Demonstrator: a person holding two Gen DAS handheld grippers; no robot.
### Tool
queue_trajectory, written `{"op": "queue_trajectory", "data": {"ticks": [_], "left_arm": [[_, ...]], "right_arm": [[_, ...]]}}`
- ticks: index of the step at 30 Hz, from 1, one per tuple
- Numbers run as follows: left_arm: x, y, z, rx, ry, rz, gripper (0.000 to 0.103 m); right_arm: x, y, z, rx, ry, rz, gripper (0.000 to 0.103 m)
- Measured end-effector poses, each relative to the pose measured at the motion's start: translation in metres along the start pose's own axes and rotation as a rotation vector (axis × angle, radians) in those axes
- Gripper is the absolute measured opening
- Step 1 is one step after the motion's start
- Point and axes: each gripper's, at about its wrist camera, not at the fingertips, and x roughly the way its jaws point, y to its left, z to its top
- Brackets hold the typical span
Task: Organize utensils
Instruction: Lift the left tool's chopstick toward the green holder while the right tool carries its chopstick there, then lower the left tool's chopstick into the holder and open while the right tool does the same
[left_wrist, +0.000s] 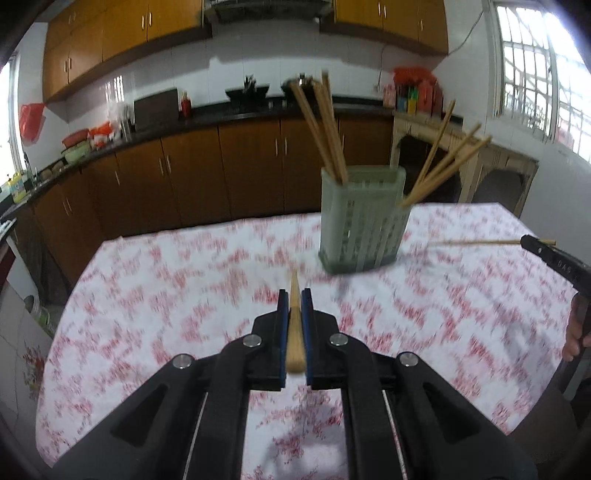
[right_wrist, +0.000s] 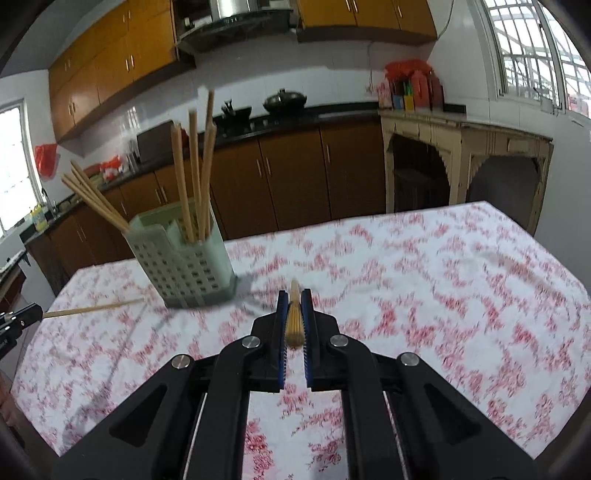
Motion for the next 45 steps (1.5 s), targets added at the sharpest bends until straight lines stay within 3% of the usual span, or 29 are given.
{"op": "queue_trajectory", "data": {"ticks": [8, 23, 34, 41, 45], "left_arm": [[-0.019, 0.001, 0.024, -0.019, -0.089, -0.004, 0.008], [-0.028, -0.003, 0.045, -0.021, -0.116, -0.008, 0.008], [-0.074, -0.025, 0.093, 0.041, -0.162, -0.105, 0.008], [-0.092, -0.045, 0.135, 0.066, -0.228, -0.126, 0.008], [-0.081, -0.052, 0.157, 0.054, -0.218, -0.123, 0.008]], "right_arm": [[-0.02, 0.006, 0.024, -0.007, -0.089, 0.016, 0.008], [-0.035, 0.021, 0.051, -0.031, -0.135, 0.059, 0.008], [-0.081, 0.05, 0.105, -0.044, -0.179, 0.227, 0.008], [-0.089, 0.076, 0.134, -0.087, -0.259, 0.239, 0.008], [-0.079, 0.087, 0.146, -0.099, -0.272, 0.232, 0.008]]}}
